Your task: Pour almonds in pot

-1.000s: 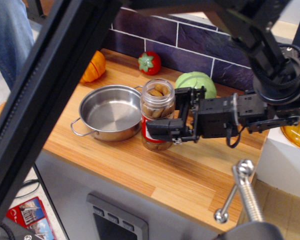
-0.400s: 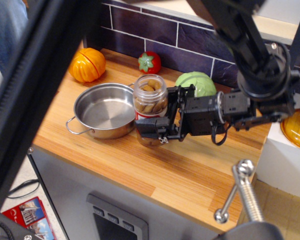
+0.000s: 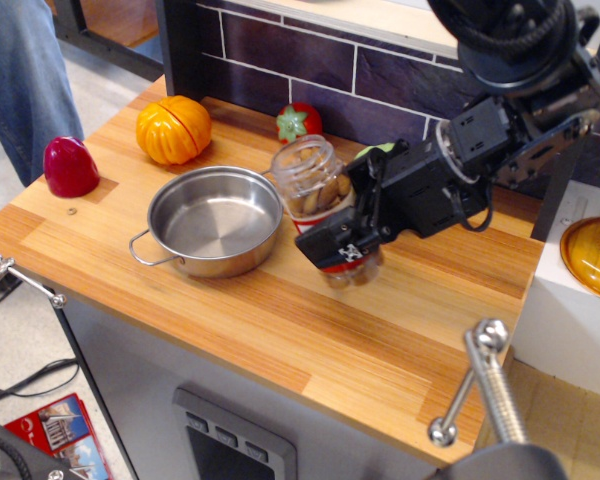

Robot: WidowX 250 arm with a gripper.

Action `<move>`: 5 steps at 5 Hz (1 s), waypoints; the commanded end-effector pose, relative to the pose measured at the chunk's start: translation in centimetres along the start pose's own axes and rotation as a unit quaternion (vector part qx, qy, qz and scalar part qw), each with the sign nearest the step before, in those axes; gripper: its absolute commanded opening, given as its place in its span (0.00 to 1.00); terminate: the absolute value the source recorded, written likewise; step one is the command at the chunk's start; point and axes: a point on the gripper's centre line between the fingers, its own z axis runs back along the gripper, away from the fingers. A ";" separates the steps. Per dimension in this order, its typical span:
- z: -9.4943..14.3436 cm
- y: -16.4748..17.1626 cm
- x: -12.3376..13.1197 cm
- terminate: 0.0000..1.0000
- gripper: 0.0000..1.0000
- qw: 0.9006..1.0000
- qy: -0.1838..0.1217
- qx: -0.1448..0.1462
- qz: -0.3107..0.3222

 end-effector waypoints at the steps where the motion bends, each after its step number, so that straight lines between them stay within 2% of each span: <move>1: 2.6 1.3 -1.5 0.00 0.00 0.982 -0.183 0.015 0.052; 2: 2.7 2.1 -2.6 0.00 0.00 0.968 -0.239 0.007 0.079; 3: 2.6 2.5 -4.0 0.00 0.00 0.949 -0.296 0.019 0.111; 4: 2.1 2.8 -4.3 0.00 0.00 0.924 -0.349 0.036 0.150; 5: 2.2 3.1 -4.4 0.00 0.00 0.897 -0.405 0.031 0.175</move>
